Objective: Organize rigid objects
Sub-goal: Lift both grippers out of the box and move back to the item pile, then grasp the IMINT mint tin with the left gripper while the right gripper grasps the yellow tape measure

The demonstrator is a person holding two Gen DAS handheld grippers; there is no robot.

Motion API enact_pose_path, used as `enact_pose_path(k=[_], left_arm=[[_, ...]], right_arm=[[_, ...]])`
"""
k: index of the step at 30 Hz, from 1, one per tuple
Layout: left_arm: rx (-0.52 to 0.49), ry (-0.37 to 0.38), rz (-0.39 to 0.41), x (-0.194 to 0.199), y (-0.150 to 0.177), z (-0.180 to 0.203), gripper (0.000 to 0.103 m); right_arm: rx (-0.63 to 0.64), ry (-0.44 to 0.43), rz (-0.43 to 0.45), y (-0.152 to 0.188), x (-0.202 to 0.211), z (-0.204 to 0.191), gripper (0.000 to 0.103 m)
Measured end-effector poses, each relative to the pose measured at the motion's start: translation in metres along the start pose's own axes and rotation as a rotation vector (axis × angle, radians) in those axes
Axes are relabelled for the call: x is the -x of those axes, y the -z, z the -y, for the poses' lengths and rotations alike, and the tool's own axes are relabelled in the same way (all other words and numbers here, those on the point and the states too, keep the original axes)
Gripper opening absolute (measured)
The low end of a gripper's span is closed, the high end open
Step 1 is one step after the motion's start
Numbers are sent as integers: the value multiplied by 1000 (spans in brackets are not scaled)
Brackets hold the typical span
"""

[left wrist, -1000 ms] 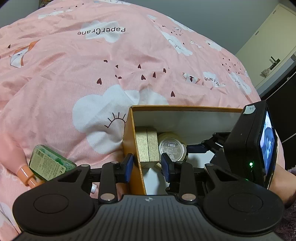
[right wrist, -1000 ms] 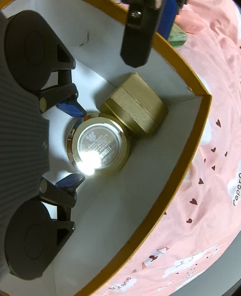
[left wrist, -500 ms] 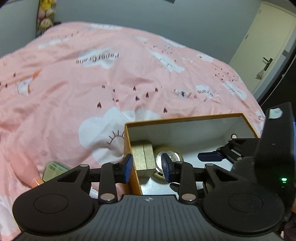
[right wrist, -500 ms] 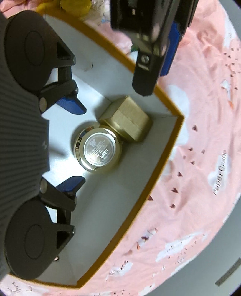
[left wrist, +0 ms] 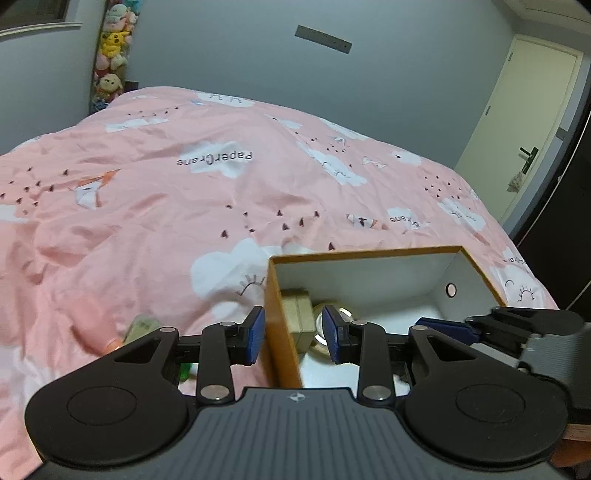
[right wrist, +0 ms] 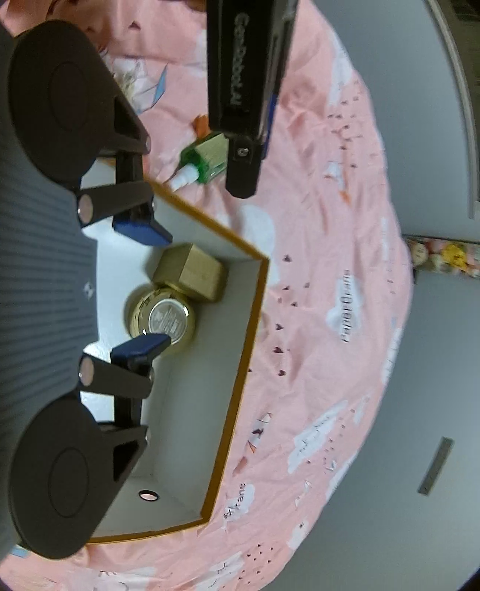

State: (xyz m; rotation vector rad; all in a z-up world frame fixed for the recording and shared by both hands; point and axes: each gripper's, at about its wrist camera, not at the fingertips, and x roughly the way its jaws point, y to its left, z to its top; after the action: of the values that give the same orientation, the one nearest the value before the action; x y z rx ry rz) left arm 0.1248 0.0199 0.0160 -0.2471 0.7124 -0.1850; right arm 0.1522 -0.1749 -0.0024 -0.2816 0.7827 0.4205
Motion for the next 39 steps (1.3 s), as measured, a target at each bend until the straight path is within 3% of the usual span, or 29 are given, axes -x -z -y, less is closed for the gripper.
enact_pose_path(k=[1,6,15,22,32,35,39], left_arm=[[0,-3,0,4,3,-2,38],[16,-8,-29,23,25,-15,38],[47,-15,-199,37,67,-42,38],[13,-43,-314,49,94,-55,43],[-51,6,-479,48,126,-66,49],[-54,14,-496,46,129,-66,49],[-17,-9,-456,45,125,-72,49]], right_arm=[[-5,-1,19,3,5,-4,41],[-51,-37,78,18,33,-22,39],[-41,-188,33,42,42,-65,39],[-29,-269,-97,52,25,-77,45],[30,-353,-334,67,-12,-93,45],[70,-385,-369,69,-19,-101,45],[106,-419,-398,71,-29,-111,44]])
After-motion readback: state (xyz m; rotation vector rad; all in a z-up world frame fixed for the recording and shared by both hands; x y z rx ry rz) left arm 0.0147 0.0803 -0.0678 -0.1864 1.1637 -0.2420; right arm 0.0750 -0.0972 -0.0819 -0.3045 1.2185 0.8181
